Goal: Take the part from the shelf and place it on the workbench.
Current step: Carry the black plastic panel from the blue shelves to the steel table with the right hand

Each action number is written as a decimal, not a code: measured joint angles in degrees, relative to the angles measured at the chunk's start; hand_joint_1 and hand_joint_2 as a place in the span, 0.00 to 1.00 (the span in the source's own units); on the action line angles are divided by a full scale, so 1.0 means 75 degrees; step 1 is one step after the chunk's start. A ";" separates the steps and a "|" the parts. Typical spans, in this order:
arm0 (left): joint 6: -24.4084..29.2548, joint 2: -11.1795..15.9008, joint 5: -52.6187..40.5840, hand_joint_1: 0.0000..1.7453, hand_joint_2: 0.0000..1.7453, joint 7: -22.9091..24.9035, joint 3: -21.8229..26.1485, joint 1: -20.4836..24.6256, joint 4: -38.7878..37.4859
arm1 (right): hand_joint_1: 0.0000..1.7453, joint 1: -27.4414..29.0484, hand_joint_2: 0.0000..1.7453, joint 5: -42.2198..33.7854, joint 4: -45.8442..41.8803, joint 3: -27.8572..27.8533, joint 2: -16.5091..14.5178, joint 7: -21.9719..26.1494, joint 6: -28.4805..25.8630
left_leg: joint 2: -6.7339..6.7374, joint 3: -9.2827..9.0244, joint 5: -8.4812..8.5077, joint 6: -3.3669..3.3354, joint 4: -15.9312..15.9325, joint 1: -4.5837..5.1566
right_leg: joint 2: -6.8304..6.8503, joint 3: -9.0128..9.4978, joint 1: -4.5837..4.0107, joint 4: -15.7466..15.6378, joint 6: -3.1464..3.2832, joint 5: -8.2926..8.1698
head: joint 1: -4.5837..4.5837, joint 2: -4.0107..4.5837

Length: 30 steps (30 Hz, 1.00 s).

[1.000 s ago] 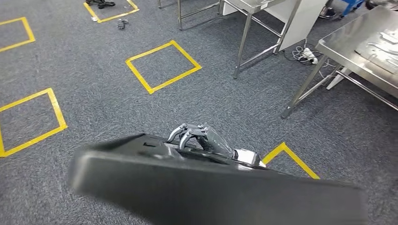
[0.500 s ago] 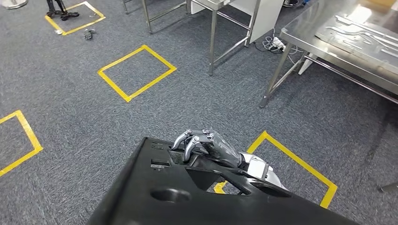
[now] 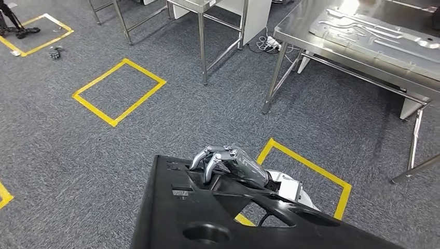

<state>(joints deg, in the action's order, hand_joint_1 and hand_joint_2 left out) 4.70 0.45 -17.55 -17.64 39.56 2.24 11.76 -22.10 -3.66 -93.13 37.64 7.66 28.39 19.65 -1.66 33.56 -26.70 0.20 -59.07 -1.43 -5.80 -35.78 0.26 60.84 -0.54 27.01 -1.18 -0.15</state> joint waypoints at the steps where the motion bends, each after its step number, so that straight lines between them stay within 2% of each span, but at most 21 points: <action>1: -0.0009 -0.0017 0.0001 0.00 1.00 0.0012 0.0009 0.0005 0.0000 | 1.00 -0.0020 1.00 -0.0001 -0.0007 0.0003 0.0022 0.0003 -0.0001 | 0.0085 -0.0027 0.0015 -0.0053 0.0045 -0.0010 | 0.0208 -0.0123 -0.0005 0.0261 -0.0039 0.0152 | 0.0023 -0.0001; 2: -0.0018 -0.0029 0.0002 0.00 1.00 0.0034 0.0023 0.0003 0.0000 | 1.00 -0.0037 1.00 -0.0003 -0.0014 0.0007 0.0039 0.0007 -0.0002 | 0.0173 -0.0046 0.0014 -0.0093 0.0067 -0.0003 | 0.0454 -0.0327 -0.0002 0.0679 -0.0074 0.0366 | 0.0048 -0.0001; 4: -0.0032 -0.0035 0.0005 0.00 1.00 0.0085 0.0053 -0.0008 -0.0001 | 1.00 -0.0053 1.00 -0.0004 -0.0018 0.0023 0.0063 0.0011 -0.0010 | 0.0350 -0.0059 -0.0010 -0.0123 0.0075 0.0008 | 0.0678 -0.0848 0.0031 0.1639 -0.0135 0.0744 | 0.0069 0.0000; 5: -0.0043 -0.0037 0.0008 0.00 1.00 0.0104 0.0067 -0.0009 -0.0001 | 1.00 -0.0050 1.00 -0.0004 -0.0020 0.0034 0.0077 0.0011 -0.0018 | 0.0443 -0.0070 -0.0027 -0.0123 0.0075 0.0009 | 0.0714 -0.1010 0.0052 0.1902 -0.0157 0.0772 | 0.0071 0.0000; 6: -0.0059 -0.0041 0.0012 0.00 1.00 0.0114 0.0080 -0.0006 -0.0001 | 1.00 -0.0048 1.00 -0.0004 -0.0021 0.0049 0.0092 0.0010 -0.0028 | 0.0534 -0.0090 -0.0047 -0.0114 0.0074 0.0008 | 0.0742 -0.1021 0.0068 0.1872 -0.0171 0.0650 | 0.0071 0.0001; 7: -0.0077 -0.0045 0.0015 0.00 1.00 0.0125 0.0093 -0.0001 -0.0001 | 1.00 -0.0049 1.00 -0.0004 -0.0025 0.0063 0.0106 0.0009 -0.0039 | 0.0621 -0.0123 -0.0073 -0.0097 0.0074 0.0006 | 0.0798 -0.0868 0.0079 0.1540 -0.0172 0.0404 | 0.0072 0.0000; 9: -0.0108 -0.0055 0.0017 0.00 1.00 0.0144 0.0112 0.0007 -0.0001 | 1.00 -0.0056 1.00 -0.0005 -0.0041 0.0085 0.0128 0.0012 -0.0056 | 0.0771 -0.0211 -0.0140 -0.0035 0.0071 0.0020 | 0.1103 -0.0326 0.0040 0.0475 -0.0132 -0.0093 | 0.0073 0.0000; 11: -0.0121 -0.0057 0.0017 0.00 1.00 0.0165 0.0129 0.0012 0.0000 | 1.00 -0.0062 1.00 -0.0012 -0.0055 0.0095 0.0144 0.0024 -0.0075 | 0.0901 -0.0281 -0.0202 0.0051 0.0073 0.0056 | 0.1306 -0.0031 -0.0035 -0.0133 -0.0042 -0.0247 | 0.0065 0.0000; 12: -0.0120 -0.0057 0.0016 0.00 1.00 0.0176 0.0141 0.0017 0.0001 | 1.00 -0.0060 1.00 -0.0017 -0.0055 0.0097 0.0152 0.0033 -0.0086 | 0.0976 -0.0310 -0.0224 0.0096 0.0087 0.0075 | 0.1283 -0.0023 -0.0072 -0.0185 0.0005 -0.0211 | 0.0061 0.0000; 14: -0.0114 -0.0056 0.0012 0.00 1.00 0.0191 0.0164 0.0041 0.0002 | 1.00 -0.0040 1.00 -0.0026 -0.0068 0.0098 0.0173 0.0052 -0.0112 | 0.1076 -0.0381 -0.0275 0.0185 0.0107 0.0066 | 0.1081 -0.0004 -0.0059 -0.0232 0.0102 -0.0225 | 0.0061 0.0000; 16: -0.0116 -0.0058 0.0002 0.00 1.00 0.0192 0.0178 0.0056 0.0002 | 1.00 -0.0024 1.00 -0.0035 -0.0092 0.0098 0.0186 0.0074 -0.0144 | 0.0817 -0.0299 -0.0507 0.0243 -0.0201 0.0039 | 0.0914 0.0067 -0.0012 -0.0310 0.0213 -0.0250 | 0.0056 0.0000; 18: -0.0119 -0.0064 -0.0001 0.00 1.00 0.0192 0.0197 0.0035 0.0002 | 1.00 0.0010 1.00 -0.0042 -0.0105 0.0101 0.0185 0.0091 -0.0168 | 0.0427 0.0143 -0.0971 0.0259 -0.1121 0.0023 | 0.0749 0.0106 0.0004 -0.0333 0.0294 -0.0246 | 0.0046 0.0000; 19: -0.0113 -0.0066 -0.0001 0.00 1.00 0.0192 0.0211 0.0018 0.0002 | 1.00 0.0043 1.00 -0.0042 -0.0105 0.0103 0.0183 0.0100 -0.0171 | 0.0336 0.0424 -0.1162 0.0263 -0.1639 0.0023 | 0.0650 0.0109 -0.0006 -0.0324 0.0316 -0.0236 | 0.0042 -0.0001; 20: -0.0106 -0.0066 0.0001 0.00 1.00 0.0193 0.0226 0.0002 0.0002 | 1.00 0.0082 1.00 -0.0040 -0.0105 0.0105 0.0183 0.0111 -0.0171 | 0.0298 0.0640 -0.1227 0.0265 -0.1990 0.0025 | 0.0540 0.0113 -0.0016 -0.0312 0.0326 -0.0226 | 0.0044 0.0000; 21: -0.0098 -0.0066 0.0003 0.00 1.00 0.0193 0.0238 -0.0007 0.0002 | 1.00 0.0117 1.00 -0.0039 -0.0105 0.0105 0.0183 0.0125 -0.0171 | 0.0282 0.0739 -0.1135 0.0260 -0.2073 0.0025 | 0.0430 0.0118 -0.0024 -0.0297 0.0328 -0.0214 | 0.0044 0.0001; 22: -0.0095 -0.0066 0.0004 0.00 1.00 0.0193 0.0246 -0.0010 0.0002 | 1.00 0.0140 1.00 -0.0039 -0.0105 0.0106 0.0183 0.0138 -0.0170 | 0.0264 0.0691 -0.0892 0.0244 -0.1845 0.0025 | 0.0318 0.0129 -0.0028 -0.0279 0.0321 -0.0200 | 0.0044 0.0001; 23: -0.0097 -0.0065 0.0004 0.00 1.00 0.0193 0.0251 -0.0010 0.0002 | 1.00 0.0152 1.00 -0.0039 -0.0106 0.0106 0.0183 0.0149 -0.0170 | 0.0189 0.0524 -0.0555 0.0217 -0.1364 0.0025 | 0.0210 0.0141 -0.0027 -0.0260 0.0306 -0.0182 | 0.0044 0.0001; 25: -0.0106 -0.0056 0.0003 0.00 1.00 0.0193 0.0265 -0.0009 0.0002 | 1.00 0.0161 1.00 -0.0037 -0.0106 0.0106 0.0183 0.0162 -0.0170 | -0.0166 0.0164 -0.0094 0.0151 -0.0408 0.0014 | 0.0017 0.0126 -0.0021 -0.0205 0.0249 -0.0148 | 0.0050 -0.0001; 27: -0.0133 -0.0049 0.0001 0.00 1.00 0.0193 0.0281 -0.0004 0.0002 | 1.00 0.0192 1.00 -0.0031 -0.0109 0.0106 0.0184 0.0173 -0.0170 | -0.0384 0.0028 -0.0026 0.0097 -0.0043 0.0034 | -0.0142 0.0070 0.0020 -0.0181 0.0154 -0.0144 | 0.0050 0.0000; 29: -0.0187 -0.0059 -0.0004 0.00 1.00 0.0192 0.0288 0.0011 0.0002 | 1.00 0.0239 1.00 -0.0021 -0.0111 0.0101 0.0188 0.0184 -0.0172 | -0.0243 -0.0014 -0.0006 0.0033 0.0033 0.0040 | -0.0271 0.0046 0.0051 -0.0186 0.0049 -0.0152 | 0.0047 0.0001; 30: -0.0217 -0.0063 -0.0013 0.00 1.00 0.0190 0.0288 0.0017 0.0002 | 1.00 0.0252 1.00 -0.0015 -0.0111 0.0096 0.0192 0.0191 -0.0174 | -0.0156 -0.0052 0.0011 -0.0017 0.0081 0.0022 | -0.0175 0.0021 0.0036 -0.0120 0.0009 -0.0109 | 0.0062 0.0000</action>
<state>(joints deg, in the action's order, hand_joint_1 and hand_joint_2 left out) 3.08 -0.02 -17.64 -16.22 41.72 2.36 11.78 -20.21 -3.77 -93.96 38.36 9.09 29.82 18.35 -2.83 33.17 -26.61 0.08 -58.46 -1.26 -7.11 -35.62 0.53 59.94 -0.47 26.19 -0.71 -0.15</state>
